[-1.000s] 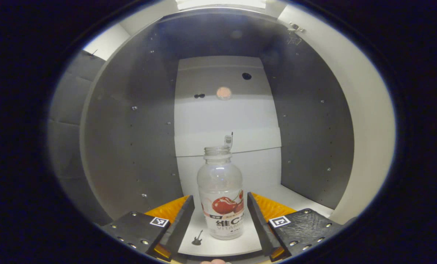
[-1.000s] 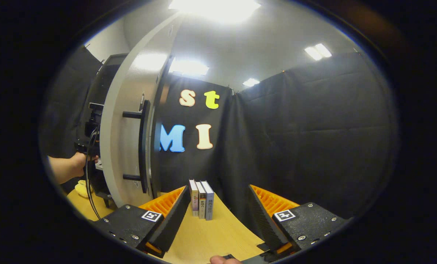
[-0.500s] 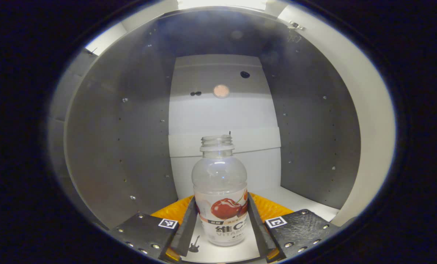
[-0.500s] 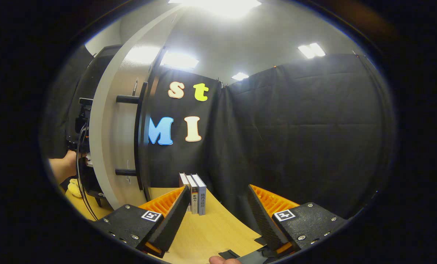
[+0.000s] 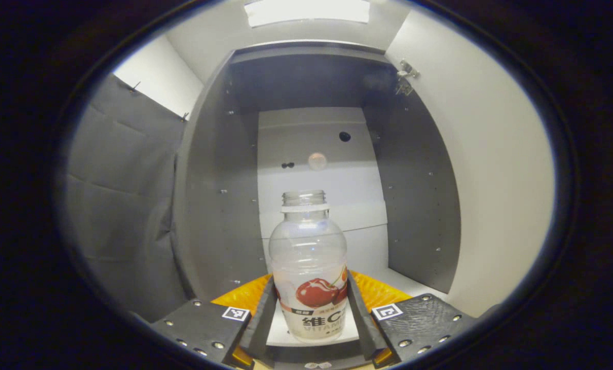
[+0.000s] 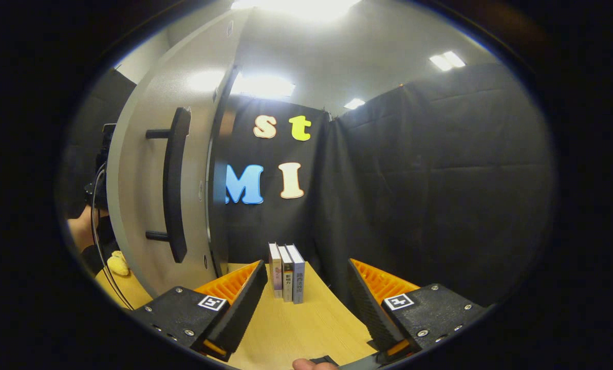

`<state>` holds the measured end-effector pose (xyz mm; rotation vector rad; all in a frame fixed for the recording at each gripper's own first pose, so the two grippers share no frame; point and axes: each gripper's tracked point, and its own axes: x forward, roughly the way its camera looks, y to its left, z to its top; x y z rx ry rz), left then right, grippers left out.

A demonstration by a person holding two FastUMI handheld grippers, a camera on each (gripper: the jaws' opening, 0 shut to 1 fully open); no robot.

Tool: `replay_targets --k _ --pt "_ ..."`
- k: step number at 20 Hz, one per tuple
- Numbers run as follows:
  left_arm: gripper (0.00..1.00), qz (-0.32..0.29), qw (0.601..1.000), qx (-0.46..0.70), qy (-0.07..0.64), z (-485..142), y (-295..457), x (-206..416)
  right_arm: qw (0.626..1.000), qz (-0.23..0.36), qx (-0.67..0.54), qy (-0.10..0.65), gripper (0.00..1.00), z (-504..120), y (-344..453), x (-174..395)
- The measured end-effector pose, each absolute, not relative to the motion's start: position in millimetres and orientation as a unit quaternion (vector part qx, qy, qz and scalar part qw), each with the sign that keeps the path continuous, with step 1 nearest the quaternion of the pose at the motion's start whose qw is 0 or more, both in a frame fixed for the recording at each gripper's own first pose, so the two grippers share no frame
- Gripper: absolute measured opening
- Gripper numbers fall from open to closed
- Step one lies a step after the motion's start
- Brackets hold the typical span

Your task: Open the cabinet door with the right hand, grasp the bottle in the cabinet with the left hand and place it on the coaster, then close the cabinet door with the right hand.

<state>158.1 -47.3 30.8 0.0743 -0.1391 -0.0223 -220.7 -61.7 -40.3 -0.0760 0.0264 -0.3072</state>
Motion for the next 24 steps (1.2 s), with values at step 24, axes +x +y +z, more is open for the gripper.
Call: replay_targets --k 24 --pt "0.71 0.209 0.976 0.054 0.018 -257 33 -126 0.981 0.031 -0.069 0.18 0.93 -155 -24 -212"
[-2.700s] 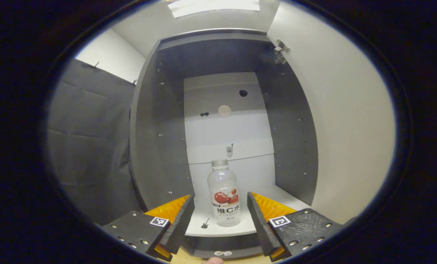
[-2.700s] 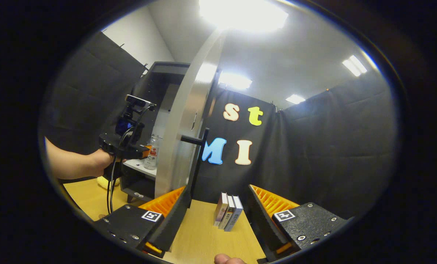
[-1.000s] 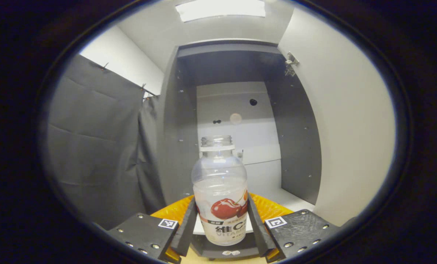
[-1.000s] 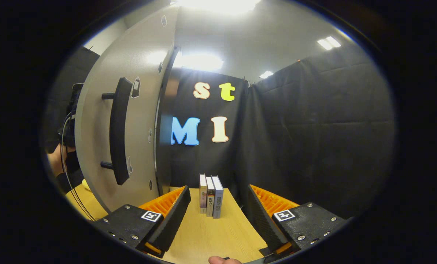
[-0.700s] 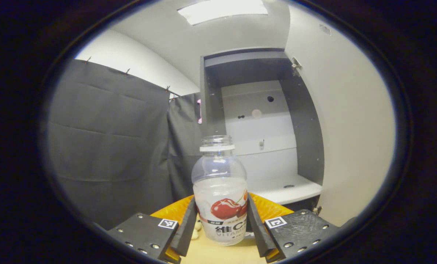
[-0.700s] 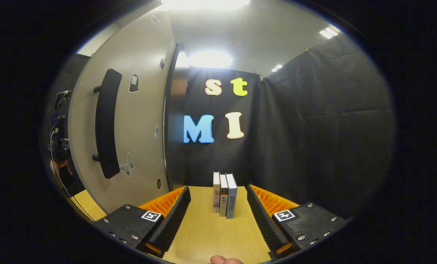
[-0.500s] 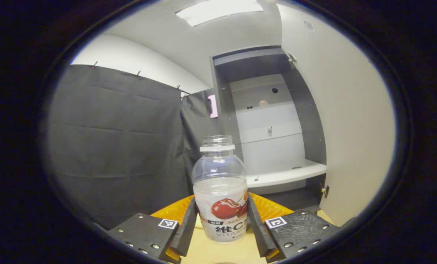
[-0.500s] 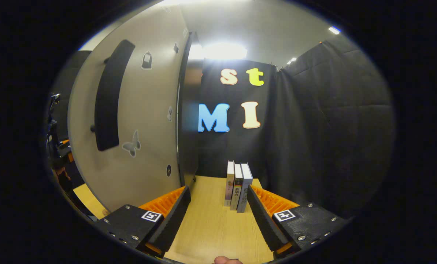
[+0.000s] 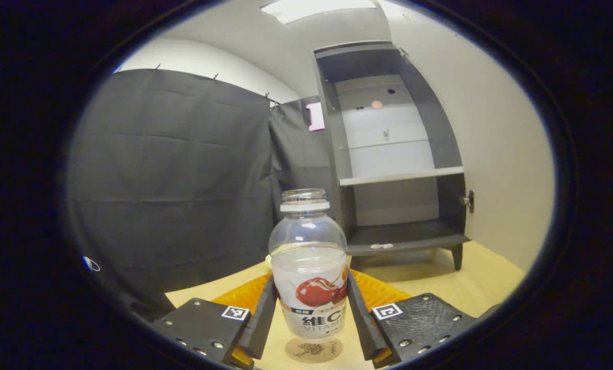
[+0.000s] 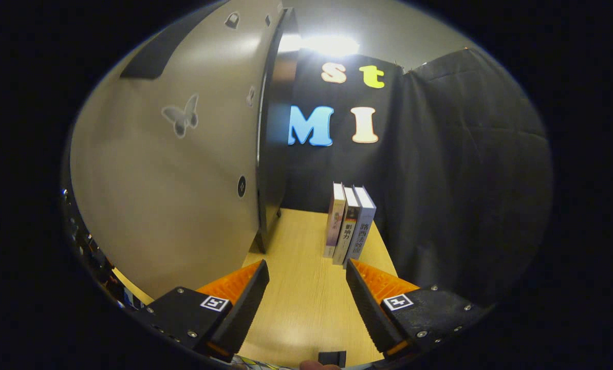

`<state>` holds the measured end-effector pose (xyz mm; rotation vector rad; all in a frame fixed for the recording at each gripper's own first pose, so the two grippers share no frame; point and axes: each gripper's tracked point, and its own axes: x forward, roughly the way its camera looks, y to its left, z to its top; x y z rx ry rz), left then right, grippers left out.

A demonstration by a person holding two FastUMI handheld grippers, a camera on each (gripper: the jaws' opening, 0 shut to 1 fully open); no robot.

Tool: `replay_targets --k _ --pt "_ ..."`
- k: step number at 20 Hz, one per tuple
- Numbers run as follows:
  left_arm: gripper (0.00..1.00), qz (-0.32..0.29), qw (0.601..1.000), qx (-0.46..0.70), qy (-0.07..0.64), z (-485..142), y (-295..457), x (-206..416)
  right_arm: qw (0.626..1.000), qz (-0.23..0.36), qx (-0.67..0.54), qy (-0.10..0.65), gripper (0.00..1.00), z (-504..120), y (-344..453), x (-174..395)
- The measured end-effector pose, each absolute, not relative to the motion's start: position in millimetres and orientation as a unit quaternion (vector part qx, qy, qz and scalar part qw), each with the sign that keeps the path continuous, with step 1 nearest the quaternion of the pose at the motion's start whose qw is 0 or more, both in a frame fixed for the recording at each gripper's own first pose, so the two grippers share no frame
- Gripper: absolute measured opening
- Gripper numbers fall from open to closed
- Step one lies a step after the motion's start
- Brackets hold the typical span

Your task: Open the cabinet door with the right hand, grasp the bottle in the cabinet with the left hand and place it on the coaster, then close the cabinet door with the right hand.

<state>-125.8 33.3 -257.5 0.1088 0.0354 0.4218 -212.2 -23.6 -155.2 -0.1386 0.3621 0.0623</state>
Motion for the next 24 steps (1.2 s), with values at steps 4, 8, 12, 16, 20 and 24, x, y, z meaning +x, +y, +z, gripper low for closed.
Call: replay_targets --k 4,8,12,16,20,24 --pt "0.71 0.203 0.977 0.064 0.01 -289 43 -119 0.973 0.028 -0.089 0.209 0.91 -175 -28 -219" --pt "0.71 0.203 0.976 0.071 0.012 -311 48 -120 0.965 0.028 -0.093 0.243 0.9 -193 -30 -228" --pt "0.72 0.199 0.978 0.062 0.012 -332 44 -122 0.961 0.035 -0.094 0.258 0.91 -201 -27 -234" --pt "0.73 0.203 0.977 0.056 0.016 -337 46 -125 0.96 0.041 -0.094 0.262 0.91 -203 -23 -236" --pt "0.75 0.207 0.978 0.028 0.016 -338 54 -131 0.958 0.05 -0.101 0.265 0.91 -204 -19 -236" --pt "0.82 0.197 0.98 0.021 -0.002 -325 50 -133 0.956 0.054 -0.101 0.269 0.91 -207 -16 -239"
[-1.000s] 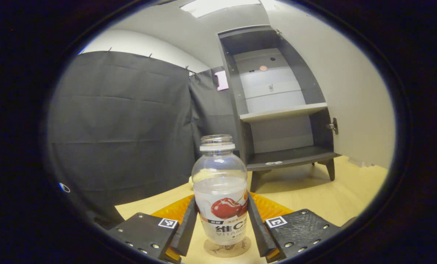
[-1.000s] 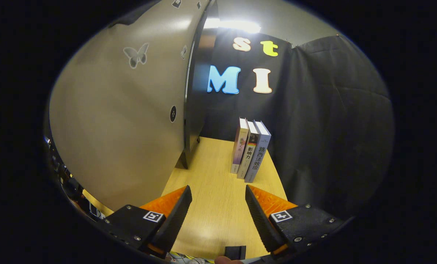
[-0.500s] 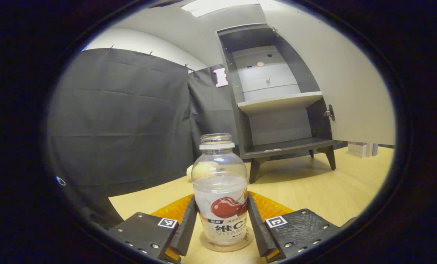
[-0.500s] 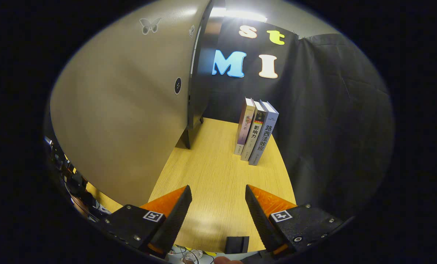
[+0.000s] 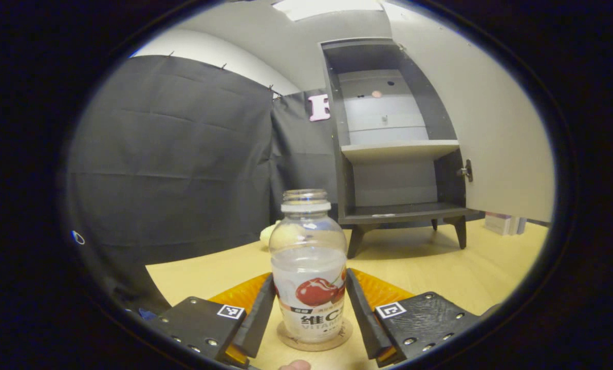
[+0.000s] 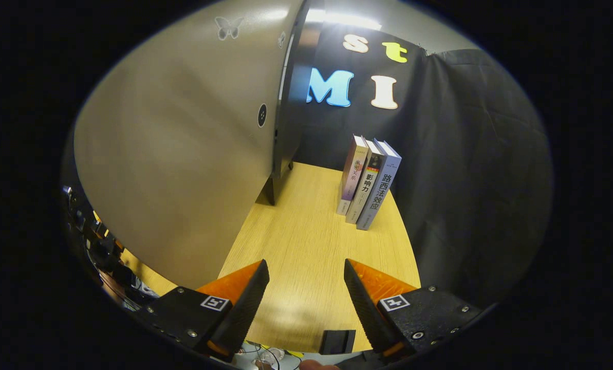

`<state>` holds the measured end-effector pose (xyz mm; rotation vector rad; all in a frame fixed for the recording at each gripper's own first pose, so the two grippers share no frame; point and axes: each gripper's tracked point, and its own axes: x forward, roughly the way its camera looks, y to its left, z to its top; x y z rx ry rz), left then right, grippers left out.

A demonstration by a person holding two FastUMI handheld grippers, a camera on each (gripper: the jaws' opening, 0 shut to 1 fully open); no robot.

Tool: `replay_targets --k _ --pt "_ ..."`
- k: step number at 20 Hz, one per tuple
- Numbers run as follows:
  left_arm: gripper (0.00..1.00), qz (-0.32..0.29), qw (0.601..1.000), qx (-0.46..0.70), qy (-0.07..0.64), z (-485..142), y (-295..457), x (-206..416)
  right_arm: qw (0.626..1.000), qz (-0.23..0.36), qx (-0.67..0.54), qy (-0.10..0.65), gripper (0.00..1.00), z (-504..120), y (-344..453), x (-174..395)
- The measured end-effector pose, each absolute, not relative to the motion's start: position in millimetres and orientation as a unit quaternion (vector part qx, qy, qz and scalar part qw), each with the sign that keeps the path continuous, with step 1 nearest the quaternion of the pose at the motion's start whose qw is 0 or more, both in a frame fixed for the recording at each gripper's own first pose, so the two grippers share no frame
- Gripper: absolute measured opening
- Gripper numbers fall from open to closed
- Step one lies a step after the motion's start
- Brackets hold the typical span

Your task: Open the cabinet door with the right hand, grasp the bottle in the cabinet with the left hand and place it on the coaster, then close the cabinet door with the right hand.

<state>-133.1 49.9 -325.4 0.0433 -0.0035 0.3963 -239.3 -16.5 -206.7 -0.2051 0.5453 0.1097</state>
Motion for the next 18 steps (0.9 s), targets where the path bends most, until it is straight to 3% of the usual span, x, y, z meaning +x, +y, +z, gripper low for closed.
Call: replay_targets --k 2,7,8,10,18 --pt "0.77 0.196 0.98 0.033 -0.008 -314 51 -135 0.955 0.055 -0.102 0.272 0.91 -208 -16 -241" --pt "0.77 0.179 0.981 0.063 -0.033 -267 44 -135 0.954 0.053 -0.116 0.273 0.91 -207 -18 -243" --pt "0.71 0.171 0.982 0.064 -0.037 -259 41 -137 0.955 0.055 -0.112 0.27 0.91 -205 -15 -242" --pt "0.82 0.166 0.983 0.069 -0.047 -243 39 -139 0.958 0.058 -0.105 0.259 0.91 -201 -13 -239" --pt "0.77 0.164 0.98 0.081 -0.072 -180 35 -150 0.966 0.044 -0.065 0.248 0.91 -190 -16 -237"
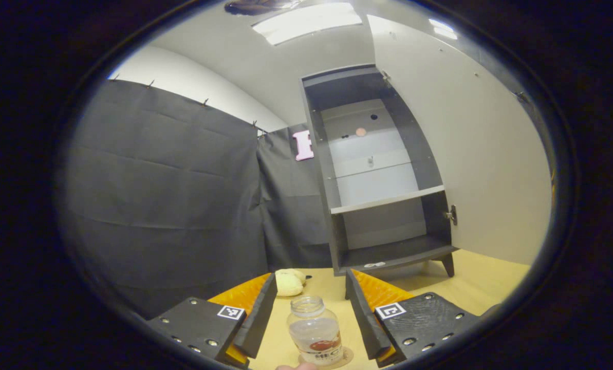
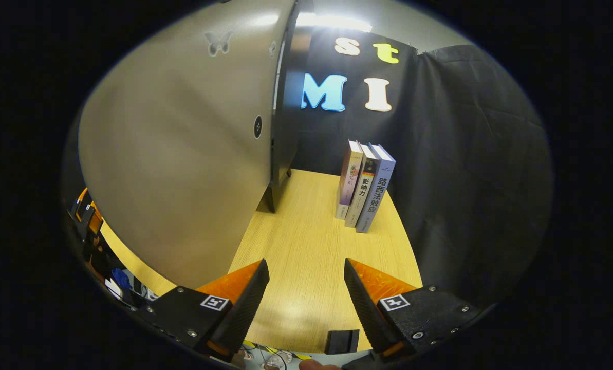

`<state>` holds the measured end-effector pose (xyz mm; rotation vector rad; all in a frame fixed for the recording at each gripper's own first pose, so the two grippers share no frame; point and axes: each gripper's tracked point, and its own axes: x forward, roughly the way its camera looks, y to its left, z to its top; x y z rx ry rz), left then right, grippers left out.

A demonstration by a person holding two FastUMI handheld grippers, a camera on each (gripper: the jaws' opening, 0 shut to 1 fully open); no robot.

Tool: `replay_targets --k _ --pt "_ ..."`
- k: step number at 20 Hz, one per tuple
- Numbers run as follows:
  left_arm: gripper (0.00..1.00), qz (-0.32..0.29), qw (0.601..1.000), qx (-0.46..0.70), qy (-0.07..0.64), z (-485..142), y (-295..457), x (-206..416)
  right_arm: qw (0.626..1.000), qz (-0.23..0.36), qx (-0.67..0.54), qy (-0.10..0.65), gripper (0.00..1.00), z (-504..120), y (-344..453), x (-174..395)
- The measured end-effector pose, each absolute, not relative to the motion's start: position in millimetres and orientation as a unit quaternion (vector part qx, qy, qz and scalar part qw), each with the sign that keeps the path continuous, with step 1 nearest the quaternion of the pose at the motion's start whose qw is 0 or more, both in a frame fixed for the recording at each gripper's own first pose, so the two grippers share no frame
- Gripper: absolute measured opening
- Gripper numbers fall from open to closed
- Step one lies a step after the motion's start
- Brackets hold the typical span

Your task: Open the cabinet door with the right hand, grasp the bottle in the cabinet with the left hand and place it on the coaster, then close the cabinet door with the right hand.

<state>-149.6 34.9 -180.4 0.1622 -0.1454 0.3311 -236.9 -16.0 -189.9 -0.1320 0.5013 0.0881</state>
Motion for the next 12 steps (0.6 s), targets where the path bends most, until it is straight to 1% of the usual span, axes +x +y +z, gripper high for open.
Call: replay_targets --k 1,3,4,8,9,10,12 --pt "0.77 0.158 0.982 0.073 -0.076 -166 31 -152 0.968 0.04 -0.058 0.241 0.91 -185 -16 -235" --pt "0.8 0.148 0.983 0.061 -0.084 -132 23 -157 0.974 0.036 -0.047 0.218 0.91 -170 -15 -228" --pt "0.77 0.148 0.984 0.053 -0.084 -117 21 -160 0.977 0.037 -0.045 0.203 0.91 -160 -14 -225" --pt "0.77 0.134 0.987 0.044 -0.082 -51 10 -167 0.99 0.047 -0.032 0.125 0.92 -111 -6 -211" --pt "0.82 0.131 0.987 0.047 -0.08 -36 8 -167 0.993 0.047 -0.027 0.107 0.94 -99 -6 -207" --pt "0.77 0.131 0.987 0.046 -0.079 -21 9 -170 0.995 0.043 -0.02 0.089 0.93 -84 -9 -204" --pt "0.77 0.122 0.989 0.04 -0.069 4 2 -174 0.998 0.03 0.005 0.05 0.95 -56 -14 -194"
